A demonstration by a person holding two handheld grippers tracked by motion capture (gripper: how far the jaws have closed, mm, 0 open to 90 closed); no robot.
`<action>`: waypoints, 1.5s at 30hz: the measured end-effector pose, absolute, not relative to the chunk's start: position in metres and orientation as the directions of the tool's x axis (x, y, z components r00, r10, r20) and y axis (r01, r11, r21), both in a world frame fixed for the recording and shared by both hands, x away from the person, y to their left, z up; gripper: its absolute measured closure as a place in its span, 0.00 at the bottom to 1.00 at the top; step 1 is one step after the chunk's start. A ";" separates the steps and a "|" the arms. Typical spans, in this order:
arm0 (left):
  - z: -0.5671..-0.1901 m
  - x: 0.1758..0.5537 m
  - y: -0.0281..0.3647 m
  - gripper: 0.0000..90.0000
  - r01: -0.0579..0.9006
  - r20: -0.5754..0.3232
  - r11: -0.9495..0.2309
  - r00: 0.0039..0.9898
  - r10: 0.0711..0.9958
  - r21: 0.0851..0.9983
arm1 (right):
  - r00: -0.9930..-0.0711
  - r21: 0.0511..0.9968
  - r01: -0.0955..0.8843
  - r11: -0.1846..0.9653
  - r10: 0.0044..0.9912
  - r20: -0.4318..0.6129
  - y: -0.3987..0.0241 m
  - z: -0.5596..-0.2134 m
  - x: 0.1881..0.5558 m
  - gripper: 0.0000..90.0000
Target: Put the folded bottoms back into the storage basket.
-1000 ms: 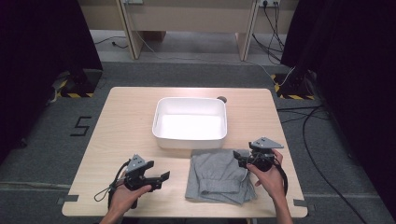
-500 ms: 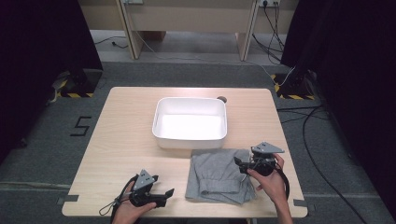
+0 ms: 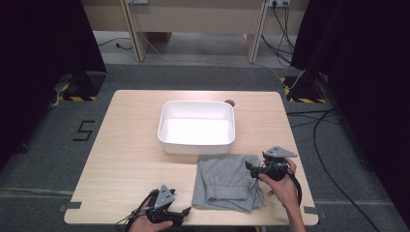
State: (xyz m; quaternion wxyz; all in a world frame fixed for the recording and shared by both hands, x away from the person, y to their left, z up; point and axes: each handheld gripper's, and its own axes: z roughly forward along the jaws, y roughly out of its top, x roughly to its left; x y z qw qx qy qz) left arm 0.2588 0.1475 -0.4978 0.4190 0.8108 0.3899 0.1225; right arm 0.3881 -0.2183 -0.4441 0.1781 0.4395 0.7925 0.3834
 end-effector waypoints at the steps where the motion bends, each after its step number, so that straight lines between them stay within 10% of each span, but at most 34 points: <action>1: -0.498 0.259 0.147 0.16 0.530 -0.128 -0.345 0.666 0.735 0.775 | -0.550 0.766 0.557 0.320 0.833 0.052 -0.219 -0.444 0.388 0.20; 27: -0.495 0.278 0.072 0.26 0.485 -0.131 -0.394 0.744 0.655 0.781 | -0.553 0.760 0.558 0.333 0.832 0.041 -0.222 -0.447 0.392 0.22; 36: -0.492 0.297 0.075 0.67 0.566 -0.265 -0.322 0.720 0.641 0.759 | -0.551 0.755 0.565 0.333 0.833 0.045 -0.221 -0.449 0.392 0.23; 45: -0.491 0.288 0.094 0.78 0.538 -0.222 -0.339 0.728 0.649 0.772 | -0.554 0.763 0.562 0.318 0.831 0.062 -0.223 -0.444 0.390 0.23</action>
